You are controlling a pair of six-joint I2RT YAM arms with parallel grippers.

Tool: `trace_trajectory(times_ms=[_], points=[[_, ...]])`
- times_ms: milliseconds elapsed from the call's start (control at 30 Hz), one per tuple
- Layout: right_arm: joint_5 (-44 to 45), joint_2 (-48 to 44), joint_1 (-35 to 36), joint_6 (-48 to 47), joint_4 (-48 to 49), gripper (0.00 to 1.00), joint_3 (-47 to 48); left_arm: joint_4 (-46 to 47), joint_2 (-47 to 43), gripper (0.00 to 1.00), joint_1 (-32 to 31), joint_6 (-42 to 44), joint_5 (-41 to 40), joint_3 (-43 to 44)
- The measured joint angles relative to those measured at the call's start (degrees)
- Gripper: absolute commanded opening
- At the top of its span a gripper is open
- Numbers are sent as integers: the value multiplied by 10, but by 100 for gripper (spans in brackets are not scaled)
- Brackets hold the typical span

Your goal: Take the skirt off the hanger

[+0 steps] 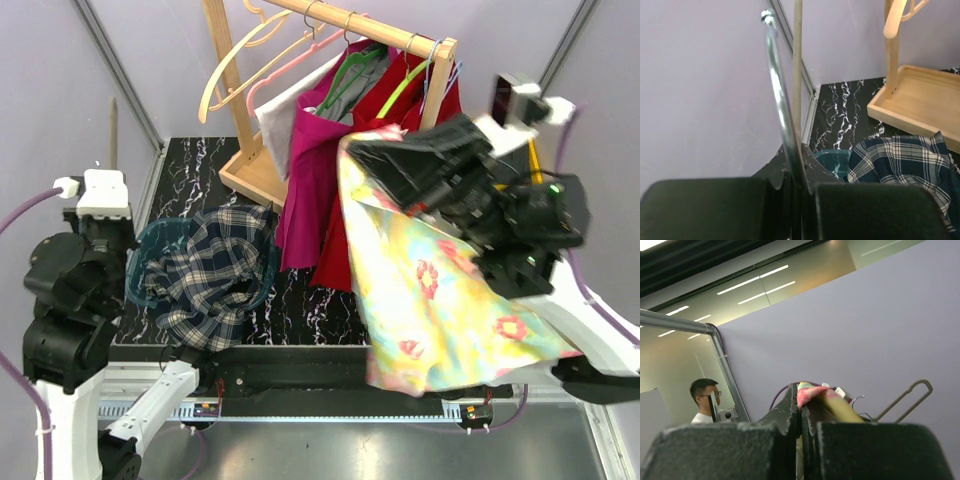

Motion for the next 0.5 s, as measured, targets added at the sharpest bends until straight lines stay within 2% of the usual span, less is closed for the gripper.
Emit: trace_trajectory(times_ms=[267,500], points=[[-83,275,4,47,-25,1,258,10,-20,0,0,-63,8,128],[-126,553,28,79,-152,2,612,48,-60,0,-3,-99,-55,197]])
